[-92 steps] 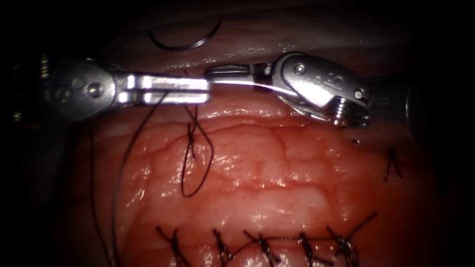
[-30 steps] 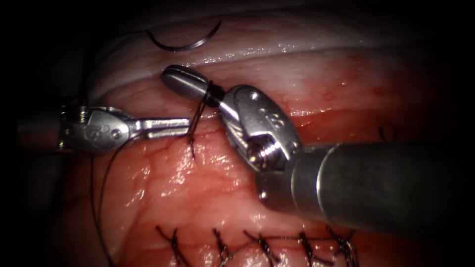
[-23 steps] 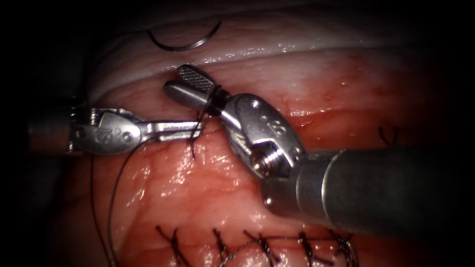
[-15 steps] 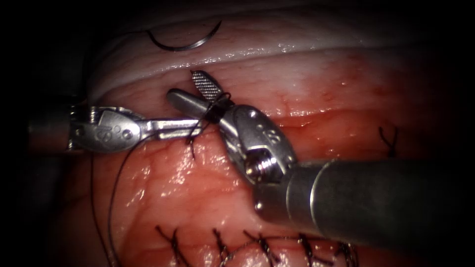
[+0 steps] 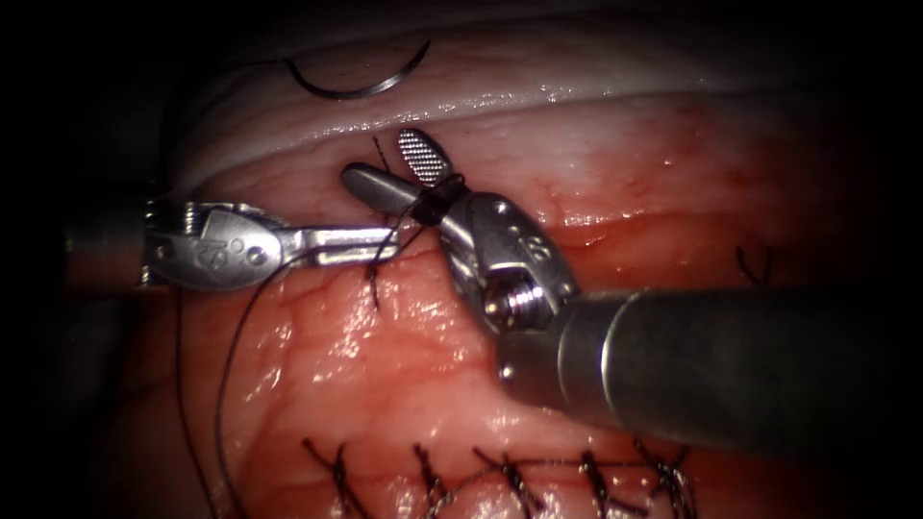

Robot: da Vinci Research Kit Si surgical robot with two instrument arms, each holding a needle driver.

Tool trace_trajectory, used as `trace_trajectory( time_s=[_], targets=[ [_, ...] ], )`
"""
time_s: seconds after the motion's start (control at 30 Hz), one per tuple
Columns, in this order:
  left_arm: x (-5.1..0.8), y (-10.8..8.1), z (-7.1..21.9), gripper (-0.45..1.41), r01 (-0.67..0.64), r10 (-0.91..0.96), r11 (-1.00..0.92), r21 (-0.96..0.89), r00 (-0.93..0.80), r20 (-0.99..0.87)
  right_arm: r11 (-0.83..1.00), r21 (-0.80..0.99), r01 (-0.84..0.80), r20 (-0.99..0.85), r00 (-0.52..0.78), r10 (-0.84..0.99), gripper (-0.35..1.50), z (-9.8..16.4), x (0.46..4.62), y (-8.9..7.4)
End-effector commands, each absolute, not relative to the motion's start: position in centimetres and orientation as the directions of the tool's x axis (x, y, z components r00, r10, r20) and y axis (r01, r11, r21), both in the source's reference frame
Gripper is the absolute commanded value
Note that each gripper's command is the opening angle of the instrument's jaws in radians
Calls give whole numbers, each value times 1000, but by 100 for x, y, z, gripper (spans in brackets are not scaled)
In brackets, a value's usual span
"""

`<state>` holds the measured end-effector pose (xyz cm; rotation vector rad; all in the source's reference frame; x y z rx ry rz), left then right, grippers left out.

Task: Wound Closure
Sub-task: Pick up thread tail with right tool

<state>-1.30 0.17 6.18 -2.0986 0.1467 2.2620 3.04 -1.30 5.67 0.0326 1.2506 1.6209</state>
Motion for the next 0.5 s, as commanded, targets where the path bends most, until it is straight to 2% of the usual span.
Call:
trace_trajectory(
  time_s=[0.03,0.3,0.5],
  targets=[
    [-136,19,623,-45,-103,-28,-994,35,-74,-997,80,727,-682,-513,-462,723,98,573,314,-130],
    [-135,18,624,-45,-100,-29,-994,36,-76,-997,71,737,-672,-477,-442,759,78,587,324,-131],
    [-134,16,624,-45,-99,-30,-994,38,-76,-997,74,736,-673,-475,-435,765,24,584,325,-132]
  ],
)
